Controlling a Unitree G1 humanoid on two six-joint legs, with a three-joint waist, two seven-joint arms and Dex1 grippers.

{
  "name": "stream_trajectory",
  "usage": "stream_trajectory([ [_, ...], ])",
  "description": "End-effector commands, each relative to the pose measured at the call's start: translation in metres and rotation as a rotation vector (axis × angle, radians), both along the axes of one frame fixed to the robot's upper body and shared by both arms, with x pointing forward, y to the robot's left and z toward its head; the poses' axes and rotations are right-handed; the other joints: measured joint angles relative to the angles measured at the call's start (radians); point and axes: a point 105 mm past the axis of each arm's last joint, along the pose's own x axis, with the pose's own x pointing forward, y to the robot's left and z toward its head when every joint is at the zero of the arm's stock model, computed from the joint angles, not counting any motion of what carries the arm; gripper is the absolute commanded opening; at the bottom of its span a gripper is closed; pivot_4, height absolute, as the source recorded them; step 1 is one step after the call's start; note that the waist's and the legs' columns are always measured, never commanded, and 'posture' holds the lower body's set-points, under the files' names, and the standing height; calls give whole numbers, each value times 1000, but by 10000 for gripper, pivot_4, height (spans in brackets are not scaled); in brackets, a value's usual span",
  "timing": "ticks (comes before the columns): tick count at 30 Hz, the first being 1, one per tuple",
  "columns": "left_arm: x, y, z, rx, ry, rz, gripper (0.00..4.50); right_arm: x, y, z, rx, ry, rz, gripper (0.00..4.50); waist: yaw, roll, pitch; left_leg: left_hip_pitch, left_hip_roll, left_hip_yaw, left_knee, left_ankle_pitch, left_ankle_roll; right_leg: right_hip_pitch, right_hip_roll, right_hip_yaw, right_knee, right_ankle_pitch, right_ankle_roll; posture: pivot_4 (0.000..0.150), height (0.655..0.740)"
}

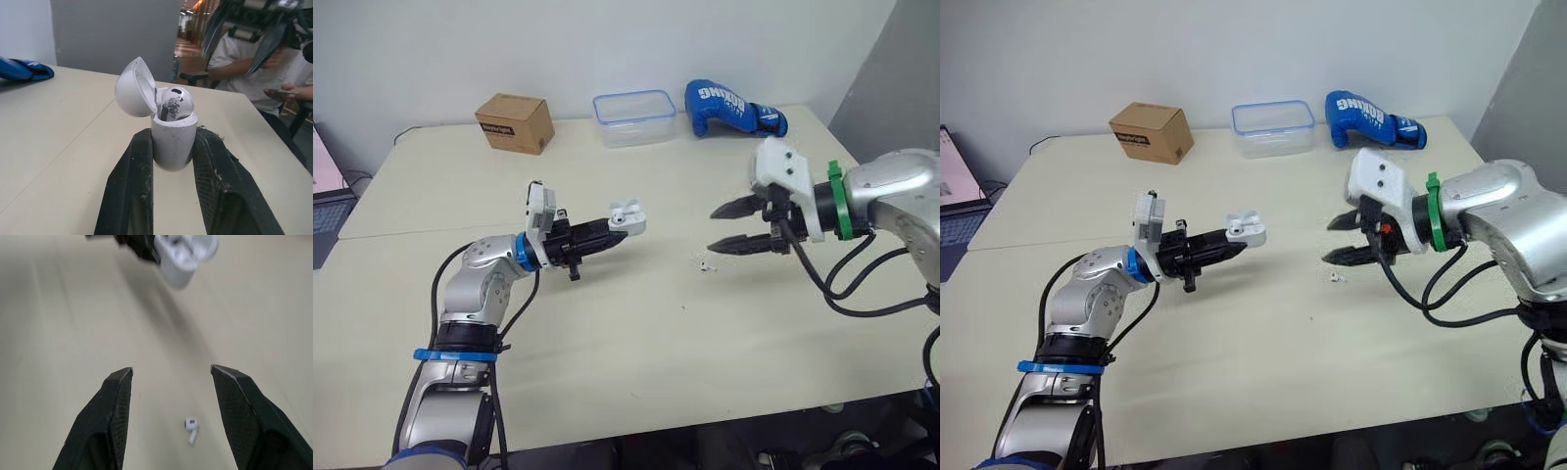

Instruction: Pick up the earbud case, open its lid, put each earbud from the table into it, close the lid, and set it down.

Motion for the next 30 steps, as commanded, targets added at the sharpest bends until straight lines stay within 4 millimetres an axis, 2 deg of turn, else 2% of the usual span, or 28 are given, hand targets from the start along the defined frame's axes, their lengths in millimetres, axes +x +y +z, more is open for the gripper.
stream_trajectory([
  [1,-8,-1,13,-4,-47,-43,7576,22,-6,-21,-180,2,-19,26216,-2,0,0,0,0,1,0,0,0,0,0,1,0,0,0,1500,7307],
  [5,-12,-3,14,4,-54,-52,7576,39,-5,-44,-300,44,-57,26216,0,0,0,-2,0,0,0,0,0,-3,0,1,-1,0,0,1500,7307],
  [10,-17,-2,13,8,-56,-45,7576,52,0,-56,-362,85,-93,26216,3,0,0,-6,-1,-2,1,0,-1,-5,-2,-1,-1,0,0,1500,7307],
  [30,-22,-2,8,6,-48,-23,7576,73,6,-92,-445,112,-153,26216,2,0,0,-6,-1,-4,2,1,-1,-5,-2,-2,0,0,0,1500,7307],
])
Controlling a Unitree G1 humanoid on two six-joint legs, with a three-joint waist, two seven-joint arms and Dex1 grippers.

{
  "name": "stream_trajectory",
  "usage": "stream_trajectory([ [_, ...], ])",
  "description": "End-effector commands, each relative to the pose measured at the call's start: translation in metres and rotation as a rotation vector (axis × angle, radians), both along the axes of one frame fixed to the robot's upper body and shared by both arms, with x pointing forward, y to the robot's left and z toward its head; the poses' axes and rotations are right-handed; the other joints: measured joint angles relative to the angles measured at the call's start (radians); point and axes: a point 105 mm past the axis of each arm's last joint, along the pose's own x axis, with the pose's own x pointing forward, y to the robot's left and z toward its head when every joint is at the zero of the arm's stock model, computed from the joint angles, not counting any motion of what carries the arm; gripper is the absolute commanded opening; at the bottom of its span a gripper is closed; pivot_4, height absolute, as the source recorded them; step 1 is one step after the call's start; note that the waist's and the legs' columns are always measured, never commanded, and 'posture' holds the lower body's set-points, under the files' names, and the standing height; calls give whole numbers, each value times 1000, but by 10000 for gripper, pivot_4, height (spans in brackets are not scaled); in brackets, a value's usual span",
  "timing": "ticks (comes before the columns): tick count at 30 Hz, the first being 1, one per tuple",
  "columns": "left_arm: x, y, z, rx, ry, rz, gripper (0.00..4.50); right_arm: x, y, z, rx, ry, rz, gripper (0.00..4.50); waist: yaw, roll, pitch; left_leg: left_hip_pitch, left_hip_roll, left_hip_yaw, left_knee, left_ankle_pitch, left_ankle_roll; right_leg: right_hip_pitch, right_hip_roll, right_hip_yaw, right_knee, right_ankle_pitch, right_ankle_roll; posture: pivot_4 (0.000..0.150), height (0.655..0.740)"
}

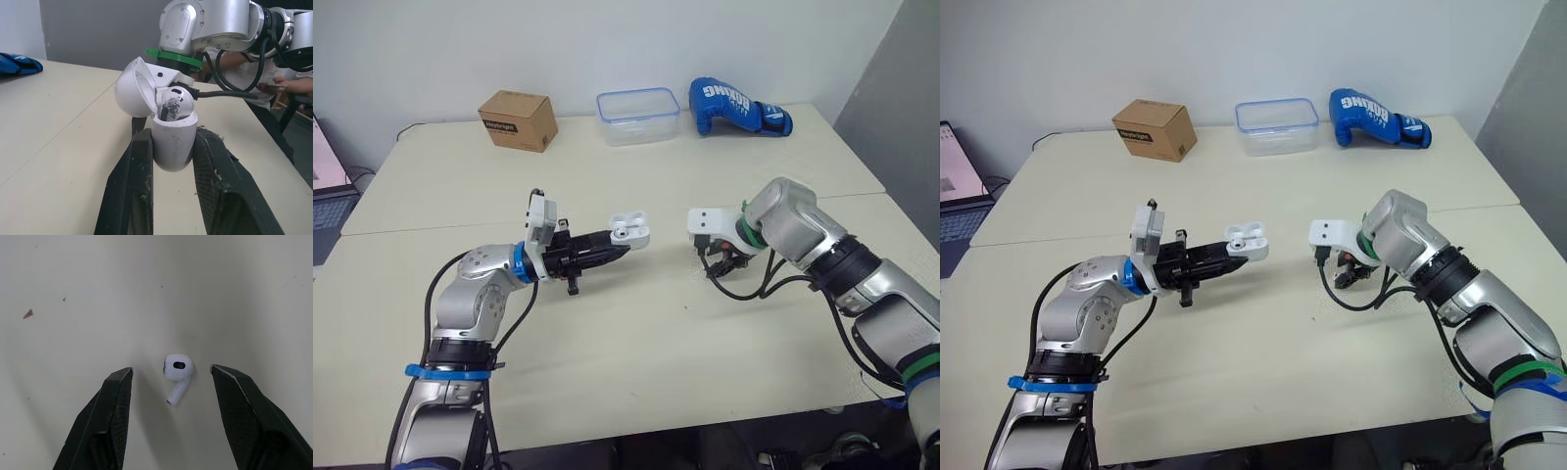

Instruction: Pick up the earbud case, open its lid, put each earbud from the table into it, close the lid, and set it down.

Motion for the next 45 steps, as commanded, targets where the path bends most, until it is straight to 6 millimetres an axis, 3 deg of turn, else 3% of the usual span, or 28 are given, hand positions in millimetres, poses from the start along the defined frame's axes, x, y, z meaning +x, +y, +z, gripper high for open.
stream_trajectory([
  [1,-4,0,13,-23,-48,-14,7576,5,-1,4,1,-32,-3,26216,0,0,0,0,0,0,0,0,0,0,0,0,0,0,0,1500,7307],
  [16,-5,1,12,-21,-45,-6,7576,7,2,-1,2,-25,1,26216,-1,0,0,0,0,0,0,0,0,0,0,0,0,0,0,1500,7307],
  [17,-5,1,12,-21,-45,-6,7576,6,3,-1,3,-21,2,22657,-1,0,0,0,0,0,0,0,0,0,0,0,0,0,0,1500,7307],
  [26,-4,0,12,-18,-45,-6,7576,4,3,-2,2,-14,6,22657,-1,0,0,0,0,0,0,0,0,0,0,0,0,0,0,1500,7307],
  [32,-4,-1,12,-18,-46,-6,7576,3,3,-1,-1,-14,12,3697,-1,0,0,0,0,0,0,0,0,0,0,0,0,0,0,1500,7307],
  [37,-4,-1,11,-18,-45,-5,7576,2,-1,1,-15,-13,40,3752,-1,0,0,0,0,0,0,0,0,0,0,0,0,0,0,1500,7307],
  [41,-4,-1,11,-17,-45,-4,7576,0,-19,13,-80,-37,160,3752,2,0,0,0,-1,0,0,0,0,0,-1,0,0,0,0,1500,7307],
  [45,-4,-2,11,-17,-48,-6,7576,-12,-34,12,-153,-11,272,3752,0,0,0,0,-1,0,0,0,0,0,-1,0,0,0,0,1500,7307],
])
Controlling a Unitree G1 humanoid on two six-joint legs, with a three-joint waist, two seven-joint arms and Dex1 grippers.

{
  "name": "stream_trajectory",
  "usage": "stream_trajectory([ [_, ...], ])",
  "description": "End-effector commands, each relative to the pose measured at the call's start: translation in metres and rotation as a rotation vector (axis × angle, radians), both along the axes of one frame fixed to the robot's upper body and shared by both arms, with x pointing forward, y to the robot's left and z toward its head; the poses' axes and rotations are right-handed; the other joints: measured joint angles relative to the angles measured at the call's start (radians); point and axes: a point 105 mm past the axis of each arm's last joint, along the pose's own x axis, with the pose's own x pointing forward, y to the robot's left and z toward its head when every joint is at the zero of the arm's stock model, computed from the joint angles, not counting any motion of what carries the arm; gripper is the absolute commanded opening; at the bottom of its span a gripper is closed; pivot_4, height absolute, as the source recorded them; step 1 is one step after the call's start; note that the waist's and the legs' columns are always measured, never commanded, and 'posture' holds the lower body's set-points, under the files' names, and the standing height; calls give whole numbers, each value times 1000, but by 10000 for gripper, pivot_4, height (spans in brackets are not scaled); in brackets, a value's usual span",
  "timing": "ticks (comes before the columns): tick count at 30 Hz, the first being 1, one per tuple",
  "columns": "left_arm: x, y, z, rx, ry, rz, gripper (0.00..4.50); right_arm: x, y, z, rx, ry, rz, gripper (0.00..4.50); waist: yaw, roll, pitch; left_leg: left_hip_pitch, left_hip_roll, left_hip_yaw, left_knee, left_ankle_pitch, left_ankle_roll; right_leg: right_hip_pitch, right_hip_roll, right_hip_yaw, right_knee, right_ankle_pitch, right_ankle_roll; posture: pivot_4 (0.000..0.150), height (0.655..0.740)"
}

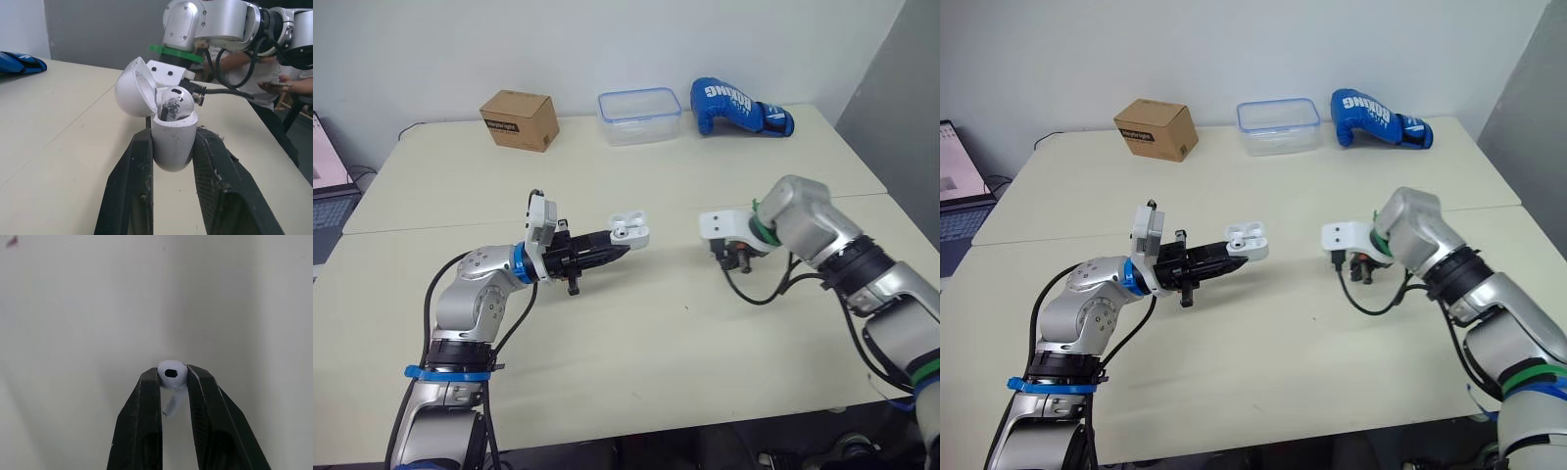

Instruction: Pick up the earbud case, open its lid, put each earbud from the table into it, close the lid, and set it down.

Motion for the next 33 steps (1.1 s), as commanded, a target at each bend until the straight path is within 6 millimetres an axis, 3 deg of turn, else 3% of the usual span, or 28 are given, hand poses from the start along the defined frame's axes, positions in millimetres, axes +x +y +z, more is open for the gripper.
stream_trajectory([
  [1,-4,-2,11,-16,-46,-14,7576,-13,-4,4,-48,13,129,3752,0,0,0,0,0,0,0,0,0,0,0,0,0,0,0,1500,7307],
  [8,-4,-3,10,-15,-46,-19,7576,-39,-9,-12,-96,58,210,3752,1,0,0,0,0,0,0,0,0,0,0,0,1,0,0,1500,7307],
  [18,-3,-4,11,-9,-45,-27,7576,-40,-12,-19,-126,30,187,3752,3,0,0,0,0,0,0,0,0,1,0,0,0,0,0,1500,7307],
  [24,-3,-5,11,-9,-45,-28,7576,-39,-11,-16,-128,14,198,24548,3,0,0,0,0,0,0,0,0,1,0,0,0,0,0,1500,7307],
  [33,-3,-5,11,-10,-48,-27,7576,-43,-4,-9,-143,-19,248,24548,3,0,0,0,0,0,0,0,0,1,0,0,0,0,0,1500,7307],
])
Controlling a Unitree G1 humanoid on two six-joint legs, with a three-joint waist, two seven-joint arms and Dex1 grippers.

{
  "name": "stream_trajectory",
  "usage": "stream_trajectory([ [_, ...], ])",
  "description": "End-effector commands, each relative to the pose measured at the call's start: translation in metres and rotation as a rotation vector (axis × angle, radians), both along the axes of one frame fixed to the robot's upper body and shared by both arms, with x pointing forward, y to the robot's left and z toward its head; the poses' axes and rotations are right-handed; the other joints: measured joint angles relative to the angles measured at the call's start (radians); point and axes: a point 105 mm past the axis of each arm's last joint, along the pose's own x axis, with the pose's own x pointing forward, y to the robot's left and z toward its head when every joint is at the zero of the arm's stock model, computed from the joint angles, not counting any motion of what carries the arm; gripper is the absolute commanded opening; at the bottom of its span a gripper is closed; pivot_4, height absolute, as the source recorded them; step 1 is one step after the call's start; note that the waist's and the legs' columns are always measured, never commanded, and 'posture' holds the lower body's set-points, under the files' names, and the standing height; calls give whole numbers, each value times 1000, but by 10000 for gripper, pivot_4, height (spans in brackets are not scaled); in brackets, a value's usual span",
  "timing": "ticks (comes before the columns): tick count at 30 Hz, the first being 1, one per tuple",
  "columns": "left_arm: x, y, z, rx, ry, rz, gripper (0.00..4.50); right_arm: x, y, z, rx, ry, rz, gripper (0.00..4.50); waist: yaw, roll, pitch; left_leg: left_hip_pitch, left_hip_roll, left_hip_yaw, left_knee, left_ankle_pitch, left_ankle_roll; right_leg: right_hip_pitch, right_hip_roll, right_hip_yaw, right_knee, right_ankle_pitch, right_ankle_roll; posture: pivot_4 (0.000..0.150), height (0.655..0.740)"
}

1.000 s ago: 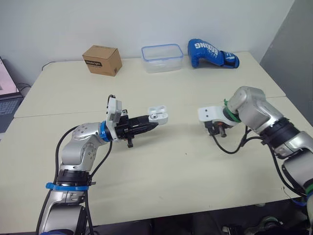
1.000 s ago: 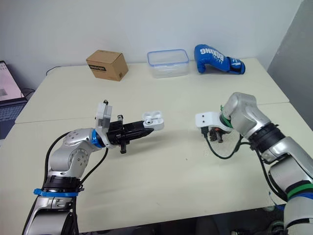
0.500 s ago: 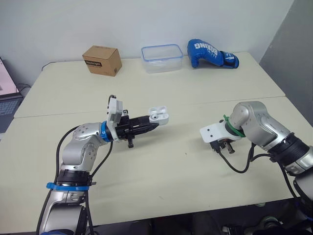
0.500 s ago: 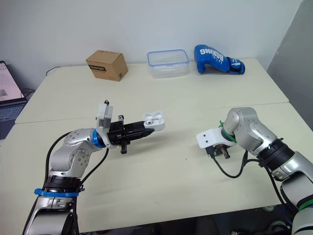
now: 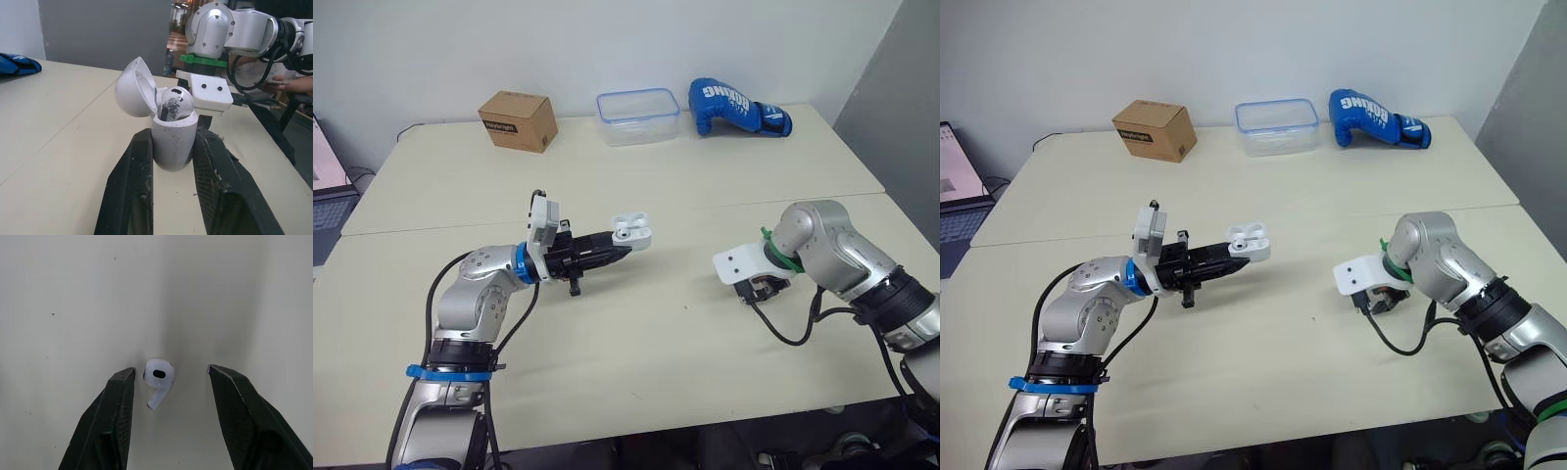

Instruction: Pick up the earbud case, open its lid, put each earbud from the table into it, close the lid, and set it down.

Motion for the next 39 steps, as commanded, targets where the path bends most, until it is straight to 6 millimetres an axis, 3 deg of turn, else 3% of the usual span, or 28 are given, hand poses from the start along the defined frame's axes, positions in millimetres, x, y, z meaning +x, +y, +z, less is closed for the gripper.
stream_trajectory([
  [1,-2,-3,11,-13,-48,-16,7576,-3,1,9,-4,-19,17,24548,0,0,0,0,0,0,0,0,0,0,0,0,0,0,0,1500,7307],
  [29,-1,-4,10,-9,-44,-26,7576,-11,1,-5,-23,-17,-89,24548,1,0,0,0,0,0,0,0,0,0,0,0,0,0,0,1500,7307],
  [33,0,-4,9,-9,-44,-25,7576,-12,2,-5,-23,-15,-86,16330,1,-1,0,1,0,0,0,0,0,1,0,0,0,0,0,1500,7307],
  [37,0,-3,8,-8,-43,-22,7576,-11,2,-5,-24,-17,-83,3846,0,-1,0,1,0,0,0,0,0,1,0,0,1,0,0,1500,7307],
  [39,0,-3,8,-9,-43,-21,7576,-11,2,-5,-25,-18,-82,3848,0,-1,0,1,0,0,0,0,0,1,0,0,1,0,0,1500,7307],
])
